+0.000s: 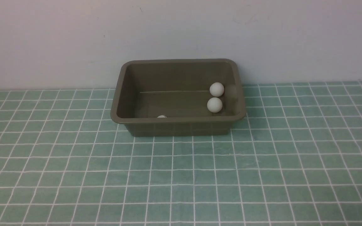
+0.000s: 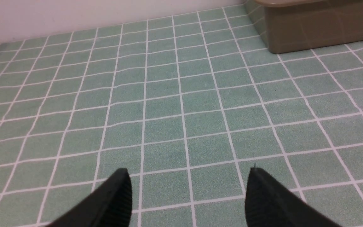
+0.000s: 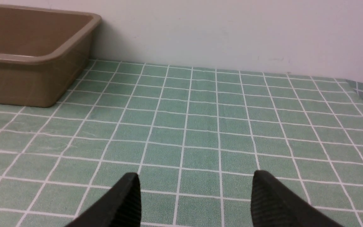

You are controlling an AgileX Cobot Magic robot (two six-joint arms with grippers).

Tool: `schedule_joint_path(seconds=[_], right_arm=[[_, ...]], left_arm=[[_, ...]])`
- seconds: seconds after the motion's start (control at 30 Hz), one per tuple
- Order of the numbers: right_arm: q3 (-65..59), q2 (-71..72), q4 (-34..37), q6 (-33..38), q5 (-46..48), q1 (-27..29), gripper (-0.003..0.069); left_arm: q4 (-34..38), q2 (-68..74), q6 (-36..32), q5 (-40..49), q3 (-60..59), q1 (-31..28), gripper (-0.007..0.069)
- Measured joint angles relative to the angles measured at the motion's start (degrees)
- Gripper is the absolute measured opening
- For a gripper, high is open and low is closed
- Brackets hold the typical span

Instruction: Put the table tennis balls in the box on the green coffee tablecloth.

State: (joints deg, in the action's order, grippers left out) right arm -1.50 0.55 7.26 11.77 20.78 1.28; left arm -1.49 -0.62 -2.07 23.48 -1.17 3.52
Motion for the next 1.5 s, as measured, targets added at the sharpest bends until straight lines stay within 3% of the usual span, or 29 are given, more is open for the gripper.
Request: schedule_joint_path(seconds=[1.5], right_arm=[[0.1,0.0,-0.9,0.0,0.8,0.0,0.0432]], left_arm=[[-0.1,0.0,0.0,0.0,0.0,0.0,0.0438]])
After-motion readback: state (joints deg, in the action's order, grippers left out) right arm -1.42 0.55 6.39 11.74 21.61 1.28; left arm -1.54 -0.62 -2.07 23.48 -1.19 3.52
